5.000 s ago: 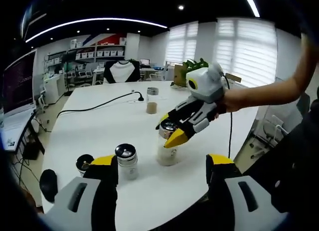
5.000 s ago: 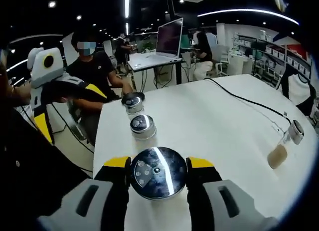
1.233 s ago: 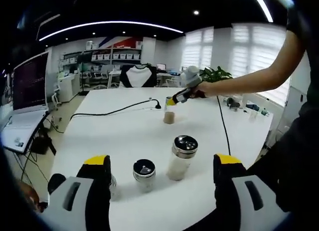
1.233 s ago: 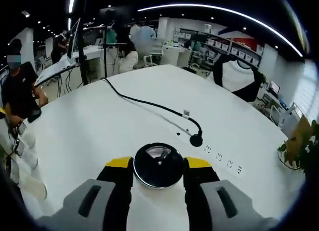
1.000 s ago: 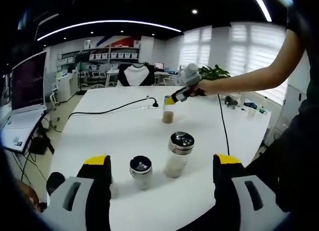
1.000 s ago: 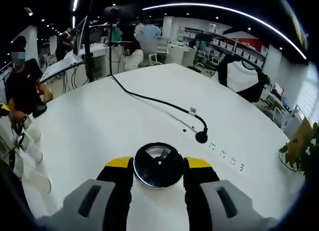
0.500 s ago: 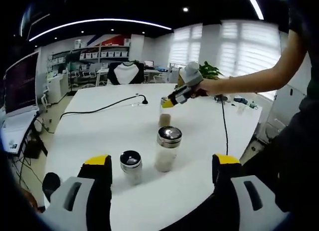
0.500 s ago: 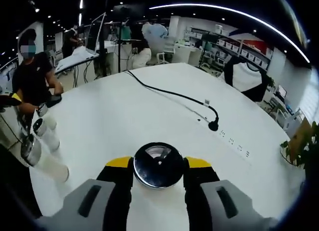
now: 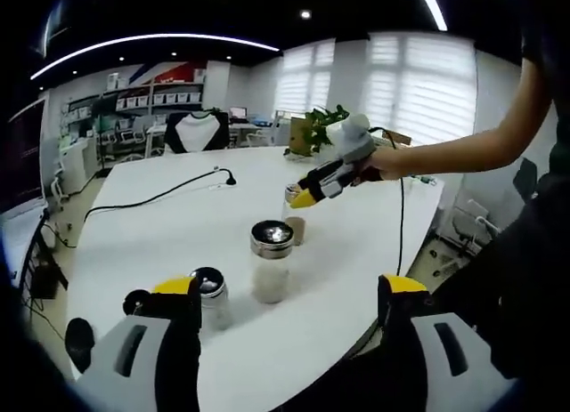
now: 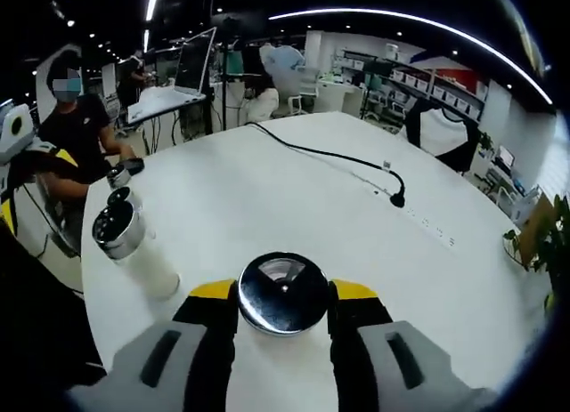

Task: Rotate the seasoning bottle until the label or dispensing opening points toward the visible target arrow and the bottle remains upright within the marked orientation range

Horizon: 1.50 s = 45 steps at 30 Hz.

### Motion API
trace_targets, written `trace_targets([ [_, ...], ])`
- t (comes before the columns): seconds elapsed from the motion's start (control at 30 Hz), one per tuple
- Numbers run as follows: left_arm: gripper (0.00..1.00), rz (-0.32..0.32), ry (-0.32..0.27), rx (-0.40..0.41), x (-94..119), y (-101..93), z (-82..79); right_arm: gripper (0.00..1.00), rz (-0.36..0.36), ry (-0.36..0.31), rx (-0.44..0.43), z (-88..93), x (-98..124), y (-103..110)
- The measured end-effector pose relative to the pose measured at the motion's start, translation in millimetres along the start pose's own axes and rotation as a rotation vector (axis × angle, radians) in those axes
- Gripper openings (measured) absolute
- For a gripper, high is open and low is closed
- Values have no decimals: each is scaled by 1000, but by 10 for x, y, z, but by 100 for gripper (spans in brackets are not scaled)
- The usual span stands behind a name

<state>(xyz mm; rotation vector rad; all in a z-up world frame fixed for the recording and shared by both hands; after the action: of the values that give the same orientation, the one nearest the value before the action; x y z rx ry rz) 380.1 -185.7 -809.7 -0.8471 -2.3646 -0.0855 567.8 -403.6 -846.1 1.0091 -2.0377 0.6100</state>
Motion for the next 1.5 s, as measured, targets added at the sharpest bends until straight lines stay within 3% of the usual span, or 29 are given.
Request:
trace_targets([
  [0.17,84,22,-19,32,-40,-45,-8,37,-22,11,12,110,91,193],
  [0.47,83,72,-7,13,-110,-140,-7,37,-52,37,33,246,217,440],
  [0.8,83,76,-23,6,-197,-159,-99,37,-91,59,87,281,257,453],
  [1.13,83,56,-22,8,-230,-211,-108,37,-210,99,274,293,279,510],
  [1.23,83,45,-20,5,-208,-232,-103,37,-275,110,386,280,272,541],
  [1.4,83,31,-13,6,-182,-221,-84,37,-308,140,462,288,273,534],
  [1.47,83,7,-12,11,-107,-191,-53,37,-369,176,626,267,261,551],
  [1.5,83,3,-12,14,-96,-183,-45,37,-375,176,667,259,257,560],
])
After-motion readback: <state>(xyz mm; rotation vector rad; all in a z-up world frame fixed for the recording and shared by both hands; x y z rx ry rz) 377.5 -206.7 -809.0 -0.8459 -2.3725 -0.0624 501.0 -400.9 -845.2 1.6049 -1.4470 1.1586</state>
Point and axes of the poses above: the point that each gripper's makers call its tool centre point, and the gripper's own axes: x roughly backward along the fingers, y roughly to its left, z roughly out of its underside, the point moved 6 cm from there along x, roughly backward along the fingers, and after that the axes turned 12 degrees about y, right-handed, at the moved point
